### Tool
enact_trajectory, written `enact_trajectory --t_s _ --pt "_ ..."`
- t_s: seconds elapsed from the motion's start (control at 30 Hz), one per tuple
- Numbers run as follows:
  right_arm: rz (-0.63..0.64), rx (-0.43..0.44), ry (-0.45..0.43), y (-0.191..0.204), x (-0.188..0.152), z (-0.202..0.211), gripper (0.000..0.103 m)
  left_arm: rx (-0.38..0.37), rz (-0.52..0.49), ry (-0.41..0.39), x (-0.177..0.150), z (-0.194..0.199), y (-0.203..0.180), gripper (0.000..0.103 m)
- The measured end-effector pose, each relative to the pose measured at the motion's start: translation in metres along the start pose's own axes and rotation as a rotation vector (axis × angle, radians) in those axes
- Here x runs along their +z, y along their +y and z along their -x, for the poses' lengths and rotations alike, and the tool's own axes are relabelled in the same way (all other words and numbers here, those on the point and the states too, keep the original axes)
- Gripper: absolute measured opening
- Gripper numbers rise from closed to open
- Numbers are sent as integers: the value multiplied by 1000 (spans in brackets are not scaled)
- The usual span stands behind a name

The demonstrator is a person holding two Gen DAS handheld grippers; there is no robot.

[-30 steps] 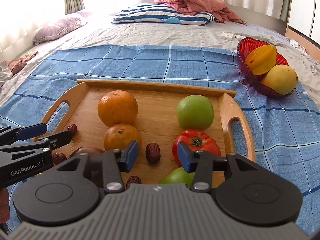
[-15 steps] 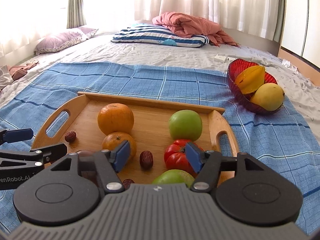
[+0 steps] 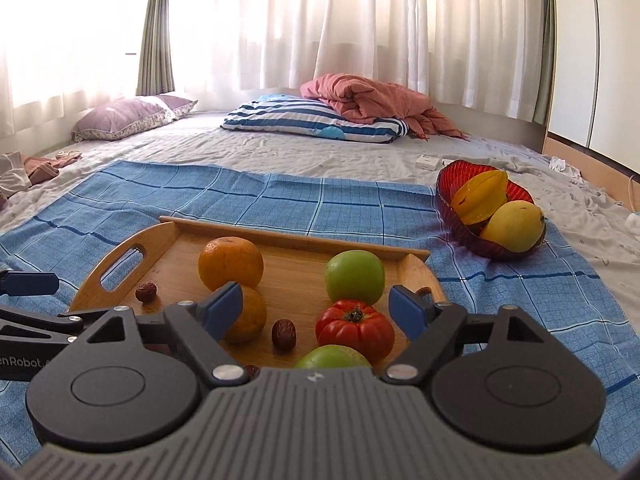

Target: Organize fruits

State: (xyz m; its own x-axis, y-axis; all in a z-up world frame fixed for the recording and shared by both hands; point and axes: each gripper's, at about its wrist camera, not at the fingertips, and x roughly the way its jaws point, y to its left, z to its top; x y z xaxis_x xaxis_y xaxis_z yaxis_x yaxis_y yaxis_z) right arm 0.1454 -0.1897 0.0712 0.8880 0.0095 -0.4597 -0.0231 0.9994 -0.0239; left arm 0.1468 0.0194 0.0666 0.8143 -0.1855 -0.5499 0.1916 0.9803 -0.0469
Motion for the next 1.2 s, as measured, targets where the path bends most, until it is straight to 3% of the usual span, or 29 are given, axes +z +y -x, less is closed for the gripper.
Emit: enact_trajectory --t_s 0.8,1.2 --pt "-21 -43 -110 -9 -46 42 95 8 17 4 -42 25 -11 96" --pt "-15 -35 -120 -7 -73 57 102 40 29 16 -70 28 -15 96"
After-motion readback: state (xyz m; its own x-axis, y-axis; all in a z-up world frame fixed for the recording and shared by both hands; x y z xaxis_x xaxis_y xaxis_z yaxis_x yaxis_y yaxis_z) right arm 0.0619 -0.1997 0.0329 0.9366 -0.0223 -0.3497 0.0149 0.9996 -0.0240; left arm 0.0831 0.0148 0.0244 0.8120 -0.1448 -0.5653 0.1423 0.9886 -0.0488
